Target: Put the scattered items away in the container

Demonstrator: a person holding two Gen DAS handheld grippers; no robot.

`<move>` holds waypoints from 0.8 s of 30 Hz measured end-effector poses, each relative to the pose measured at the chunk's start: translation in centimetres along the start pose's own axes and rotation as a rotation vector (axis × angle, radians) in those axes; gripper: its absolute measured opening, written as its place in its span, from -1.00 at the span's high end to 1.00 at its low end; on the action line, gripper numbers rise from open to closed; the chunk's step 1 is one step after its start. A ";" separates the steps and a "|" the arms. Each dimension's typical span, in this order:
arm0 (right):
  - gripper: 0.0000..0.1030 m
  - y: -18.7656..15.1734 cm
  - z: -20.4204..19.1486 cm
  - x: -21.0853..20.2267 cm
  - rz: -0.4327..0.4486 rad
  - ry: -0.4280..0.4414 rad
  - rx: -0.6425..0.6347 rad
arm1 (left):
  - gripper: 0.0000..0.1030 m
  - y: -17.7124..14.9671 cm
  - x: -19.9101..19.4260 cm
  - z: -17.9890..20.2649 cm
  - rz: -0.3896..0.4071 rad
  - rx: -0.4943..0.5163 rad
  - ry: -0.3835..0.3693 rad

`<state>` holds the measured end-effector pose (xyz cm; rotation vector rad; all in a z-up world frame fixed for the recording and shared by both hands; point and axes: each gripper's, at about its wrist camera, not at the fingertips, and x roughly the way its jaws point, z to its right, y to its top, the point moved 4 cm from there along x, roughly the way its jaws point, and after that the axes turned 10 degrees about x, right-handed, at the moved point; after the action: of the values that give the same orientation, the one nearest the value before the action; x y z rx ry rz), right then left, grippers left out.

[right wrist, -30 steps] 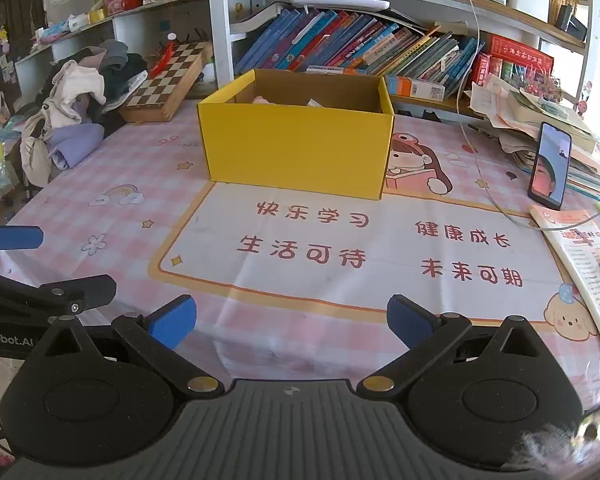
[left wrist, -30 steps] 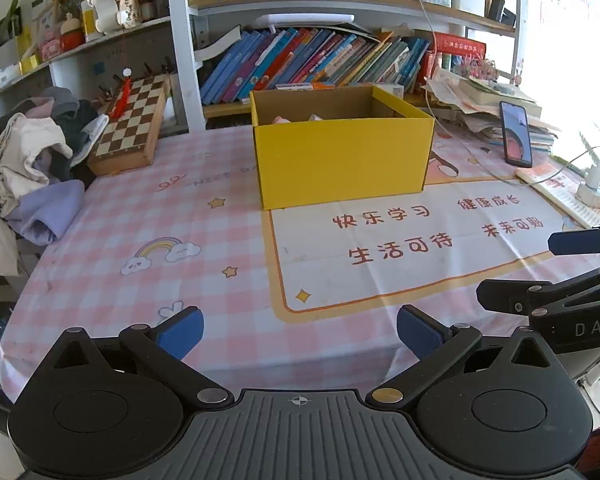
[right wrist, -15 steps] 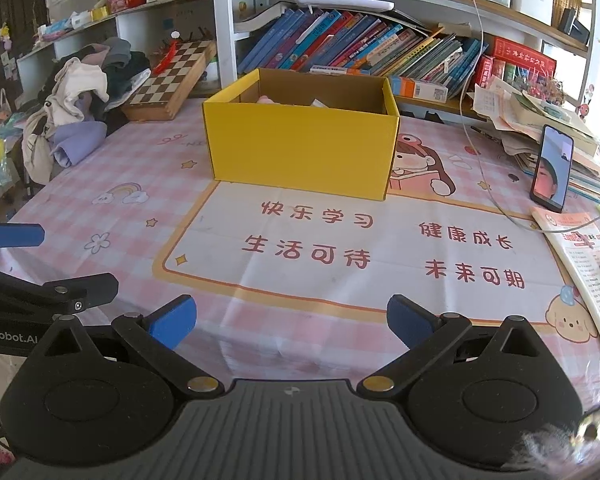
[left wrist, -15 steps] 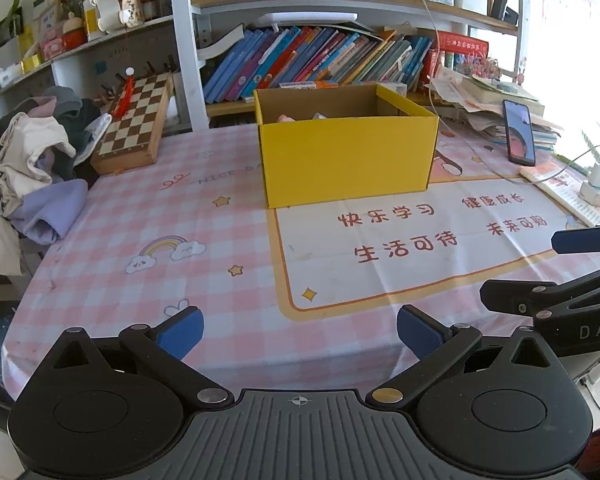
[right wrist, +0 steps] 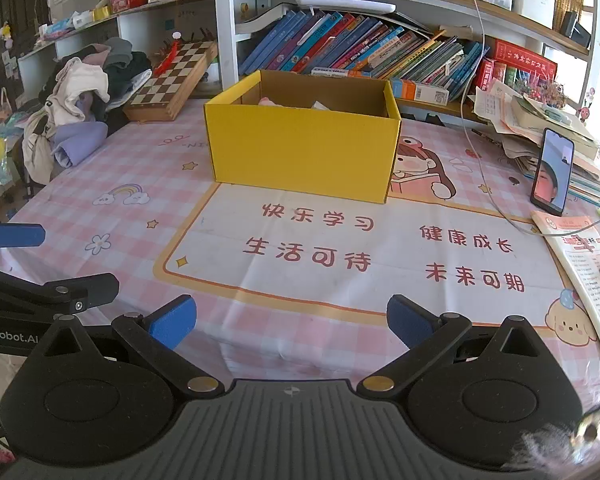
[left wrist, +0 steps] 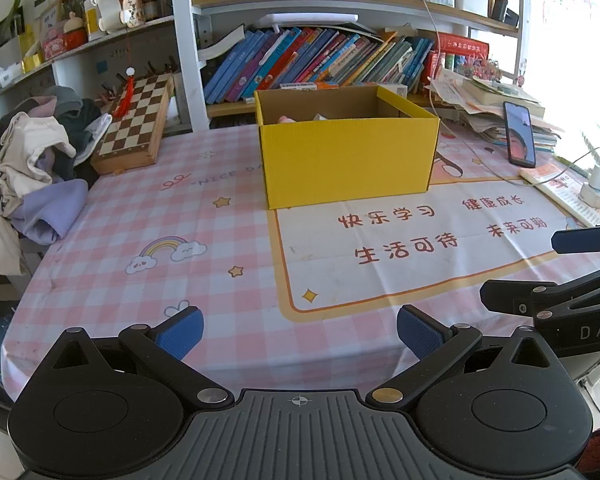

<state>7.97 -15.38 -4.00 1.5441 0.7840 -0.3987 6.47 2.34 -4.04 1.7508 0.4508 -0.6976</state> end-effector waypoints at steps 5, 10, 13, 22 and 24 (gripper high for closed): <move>-0.99 0.0 0.0 0.0 0.001 -0.001 0.002 | -1.00 0.1 0.0 0.0 0.004 0.001 -0.002; -0.99 0.0 0.1 0.0 0.001 -0.002 0.005 | -1.00 0.2 0.0 0.1 0.004 0.001 -0.003; -0.99 0.0 0.1 0.0 0.001 -0.003 0.006 | -1.00 0.2 0.0 0.1 0.004 0.000 -0.004; -0.99 0.1 0.2 0.1 0.000 -0.004 0.005 | -1.00 0.2 0.1 -0.1 0.002 0.000 -0.009; -0.99 0.1 0.2 0.1 0.000 -0.004 0.006 | -1.00 0.2 0.1 -0.2 0.002 -0.001 -0.010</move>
<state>8.15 -15.54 -4.06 1.5479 0.7809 -0.4043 6.73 2.47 -3.96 1.7455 0.4427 -0.7040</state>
